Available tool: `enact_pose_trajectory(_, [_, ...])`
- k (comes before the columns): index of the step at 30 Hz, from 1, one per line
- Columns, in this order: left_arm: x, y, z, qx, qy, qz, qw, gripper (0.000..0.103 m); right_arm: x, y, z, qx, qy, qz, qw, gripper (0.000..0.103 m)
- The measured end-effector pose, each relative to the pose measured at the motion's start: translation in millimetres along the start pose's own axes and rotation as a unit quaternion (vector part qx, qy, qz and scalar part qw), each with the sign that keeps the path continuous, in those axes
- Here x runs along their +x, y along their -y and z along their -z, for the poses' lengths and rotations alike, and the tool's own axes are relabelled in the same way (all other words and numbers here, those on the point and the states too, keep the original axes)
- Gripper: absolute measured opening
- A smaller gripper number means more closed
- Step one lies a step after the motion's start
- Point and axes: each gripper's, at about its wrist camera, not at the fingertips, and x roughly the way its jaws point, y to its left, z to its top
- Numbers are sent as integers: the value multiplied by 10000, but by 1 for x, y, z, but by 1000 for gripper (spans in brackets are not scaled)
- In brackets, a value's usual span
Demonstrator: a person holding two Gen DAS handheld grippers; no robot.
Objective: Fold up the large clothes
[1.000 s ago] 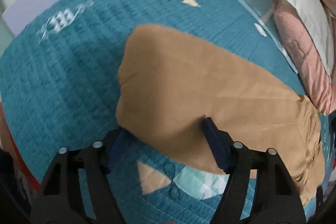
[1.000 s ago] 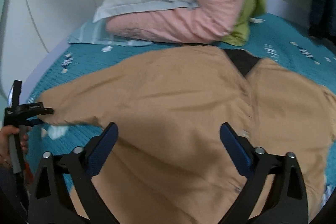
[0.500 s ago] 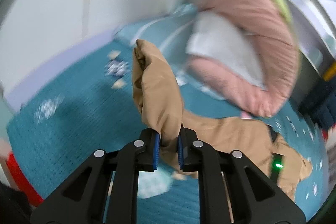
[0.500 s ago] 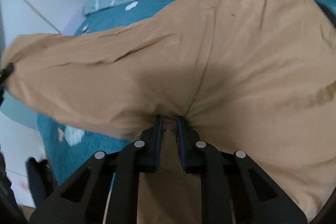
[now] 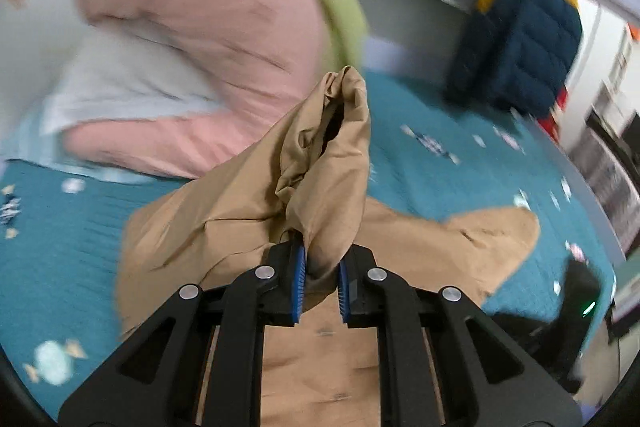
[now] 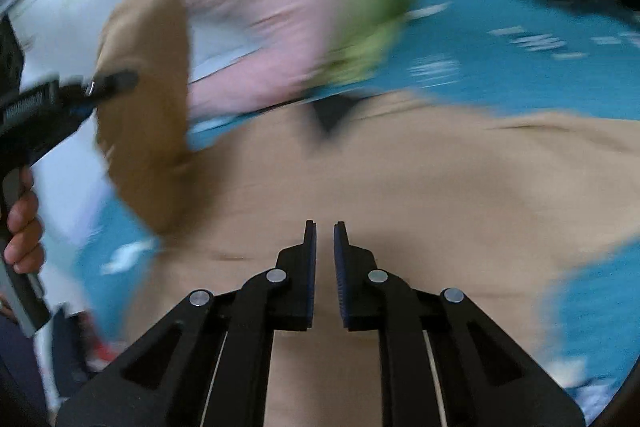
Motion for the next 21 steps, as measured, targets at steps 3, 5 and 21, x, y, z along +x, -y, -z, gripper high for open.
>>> enact_pose_trajectory(3, [52, 46, 12, 239, -402, -64, 9989, 13, -28, 86, 6, 741, 207, 651, 9949, 13])
enact_pose_trajectory(5, [81, 62, 25, 313, -658, -141, 9972, 13, -44, 136, 15, 1171, 406, 920, 9880, 14])
enact_pose_trajectory(21, [114, 153, 58, 850, -849, 47, 9927, 56, -63, 316, 8, 3421, 1127, 950, 9280, 56])
